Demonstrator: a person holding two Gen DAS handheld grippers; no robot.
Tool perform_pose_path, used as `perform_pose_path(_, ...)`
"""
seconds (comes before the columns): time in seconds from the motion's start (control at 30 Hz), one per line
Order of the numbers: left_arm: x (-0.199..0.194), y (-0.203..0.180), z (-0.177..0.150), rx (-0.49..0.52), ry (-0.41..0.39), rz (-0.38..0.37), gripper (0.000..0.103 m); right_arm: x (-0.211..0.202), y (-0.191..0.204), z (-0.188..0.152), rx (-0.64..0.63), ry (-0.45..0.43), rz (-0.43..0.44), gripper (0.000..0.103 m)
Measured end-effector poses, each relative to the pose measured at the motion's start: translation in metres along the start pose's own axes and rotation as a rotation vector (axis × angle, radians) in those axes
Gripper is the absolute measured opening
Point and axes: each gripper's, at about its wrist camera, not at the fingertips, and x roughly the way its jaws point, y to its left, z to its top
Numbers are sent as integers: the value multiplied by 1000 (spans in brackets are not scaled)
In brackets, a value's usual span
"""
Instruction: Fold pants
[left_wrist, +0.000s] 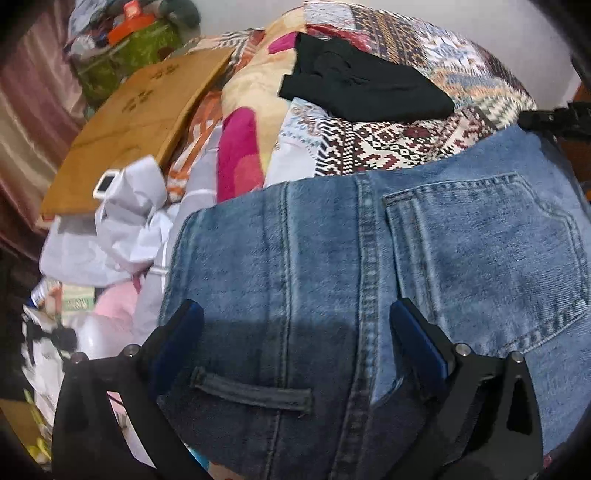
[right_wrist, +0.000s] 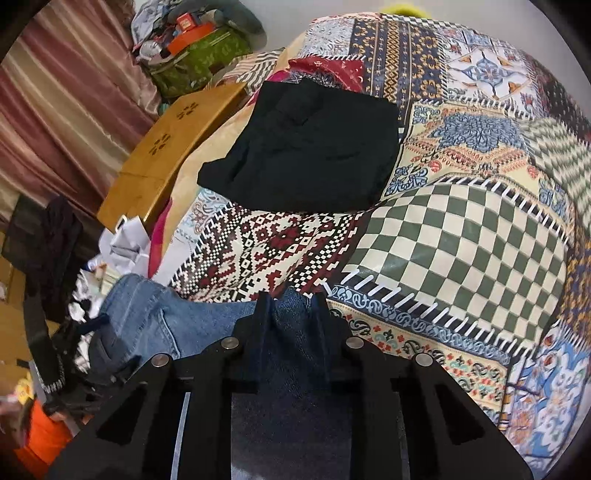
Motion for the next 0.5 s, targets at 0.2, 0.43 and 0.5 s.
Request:
perform_pose_path(0.2, -42, 32, -9, -124, -74, 5, 103, -50, 1, -10, 5, -73, -100, 25)
perform_pose_path(0.43, -53, 89, -23, -396, -11, -106, 103, -106, 3, -80, -39, -126, -117, 50)
perform_pose_path(0.5, -45, 93, -32, -425, 42, -142, 103, -111, 3, -97, -42, -131, -152, 52)
